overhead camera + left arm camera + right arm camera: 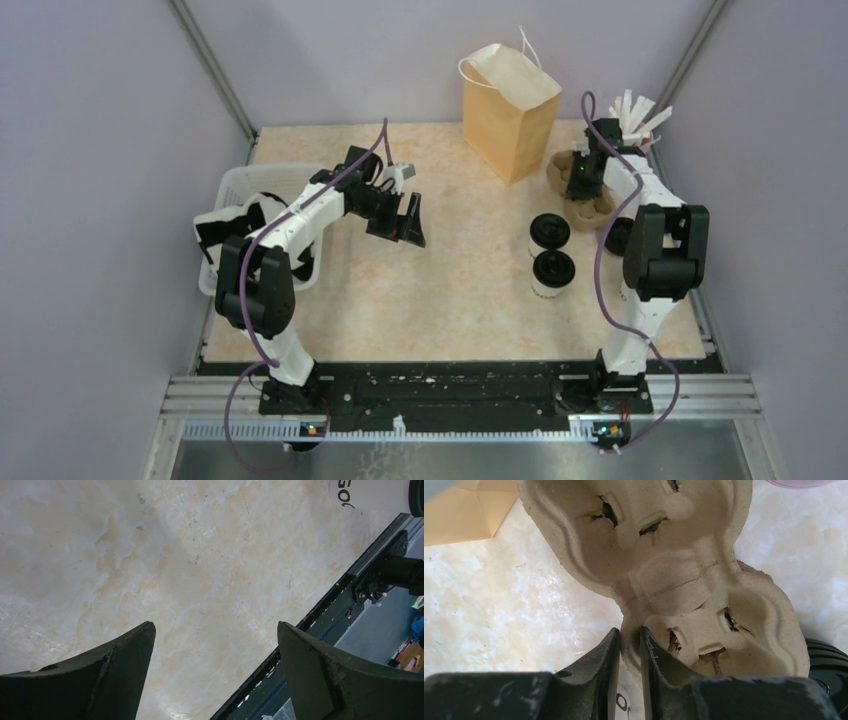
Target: Pack the takeout coffee
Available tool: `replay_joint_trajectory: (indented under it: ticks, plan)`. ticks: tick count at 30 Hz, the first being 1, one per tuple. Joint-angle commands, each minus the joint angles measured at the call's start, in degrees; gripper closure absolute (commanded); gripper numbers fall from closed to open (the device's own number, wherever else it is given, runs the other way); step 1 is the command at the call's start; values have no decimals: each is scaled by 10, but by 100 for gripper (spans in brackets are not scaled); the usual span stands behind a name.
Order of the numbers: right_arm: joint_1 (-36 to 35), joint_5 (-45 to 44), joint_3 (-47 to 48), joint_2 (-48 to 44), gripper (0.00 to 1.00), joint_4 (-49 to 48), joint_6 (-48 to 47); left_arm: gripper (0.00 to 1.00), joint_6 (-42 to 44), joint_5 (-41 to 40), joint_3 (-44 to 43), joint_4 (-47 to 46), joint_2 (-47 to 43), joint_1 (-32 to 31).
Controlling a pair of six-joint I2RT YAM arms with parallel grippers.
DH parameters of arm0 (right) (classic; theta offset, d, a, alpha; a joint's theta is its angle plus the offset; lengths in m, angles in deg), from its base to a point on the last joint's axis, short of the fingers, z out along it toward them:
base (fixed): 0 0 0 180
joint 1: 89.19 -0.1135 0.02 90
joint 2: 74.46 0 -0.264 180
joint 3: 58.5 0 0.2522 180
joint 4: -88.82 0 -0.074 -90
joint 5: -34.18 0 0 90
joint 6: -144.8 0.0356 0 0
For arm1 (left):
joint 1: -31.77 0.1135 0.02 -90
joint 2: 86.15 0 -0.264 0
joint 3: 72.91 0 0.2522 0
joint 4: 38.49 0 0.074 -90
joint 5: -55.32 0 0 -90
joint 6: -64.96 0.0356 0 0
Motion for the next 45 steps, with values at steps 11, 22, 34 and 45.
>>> replay_joint_trajectory:
  ticks: [11, 22, 34, 45]
  plan:
    - [5, 53, 9, -29, 73, -16, 36, 2, 8, 16, 0, -21, -10, 0]
    - [5, 59, 15, -36, 74, -10, 39, 2, 8, 17, 0, -20, -8, 1]
    - [26, 71, 12, -42, 75, -8, 48, 2, 7, 21, 0, -20, -7, 1]
    - [31, 80, 10, -46, 86, -11, 52, 2, 6, 23, 0, -21, -8, 1]
